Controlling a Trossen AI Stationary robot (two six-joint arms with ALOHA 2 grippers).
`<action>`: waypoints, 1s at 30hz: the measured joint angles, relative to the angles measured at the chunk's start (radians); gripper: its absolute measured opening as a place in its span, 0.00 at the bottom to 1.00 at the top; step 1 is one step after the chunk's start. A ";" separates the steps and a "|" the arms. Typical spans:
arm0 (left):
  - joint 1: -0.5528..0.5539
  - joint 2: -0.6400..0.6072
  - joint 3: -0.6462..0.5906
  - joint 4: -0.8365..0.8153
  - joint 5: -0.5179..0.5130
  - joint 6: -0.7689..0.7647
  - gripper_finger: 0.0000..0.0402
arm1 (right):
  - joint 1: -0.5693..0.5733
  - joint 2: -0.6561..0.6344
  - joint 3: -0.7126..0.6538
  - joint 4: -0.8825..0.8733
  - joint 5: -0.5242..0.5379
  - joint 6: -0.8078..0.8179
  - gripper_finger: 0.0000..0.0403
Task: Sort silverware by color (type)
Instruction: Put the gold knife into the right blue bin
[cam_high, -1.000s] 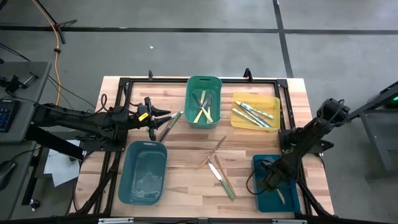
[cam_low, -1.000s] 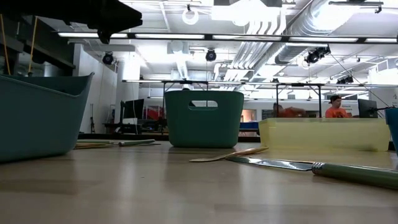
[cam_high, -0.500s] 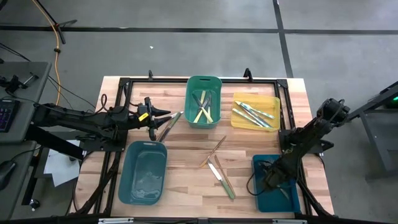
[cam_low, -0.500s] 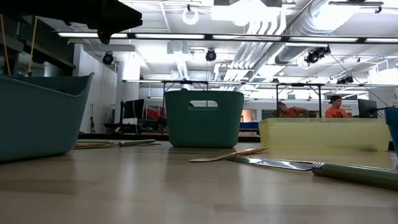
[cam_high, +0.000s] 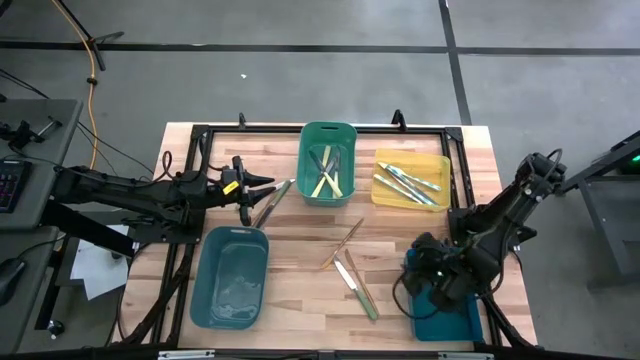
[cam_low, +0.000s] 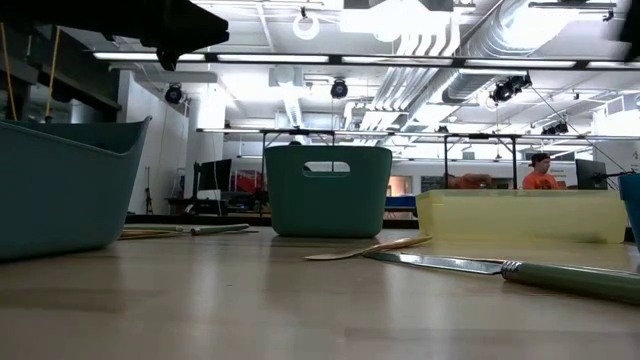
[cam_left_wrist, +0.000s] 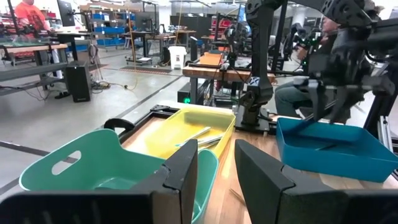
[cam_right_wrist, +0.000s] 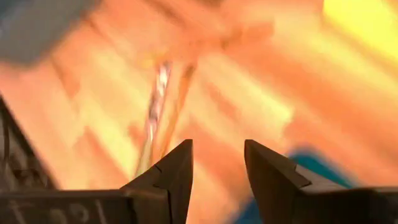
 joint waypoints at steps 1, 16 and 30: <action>0.000 0.000 0.000 0.000 0.000 0.000 0.25 | -0.017 0.000 0.000 0.009 0.055 -0.028 0.35; 0.000 0.000 0.000 0.001 0.000 0.008 0.25 | -0.445 0.163 0.000 0.548 -0.153 -1.463 0.35; 0.000 0.000 0.000 -0.008 0.001 0.017 0.25 | -0.724 0.385 0.000 0.527 -0.462 -1.898 0.35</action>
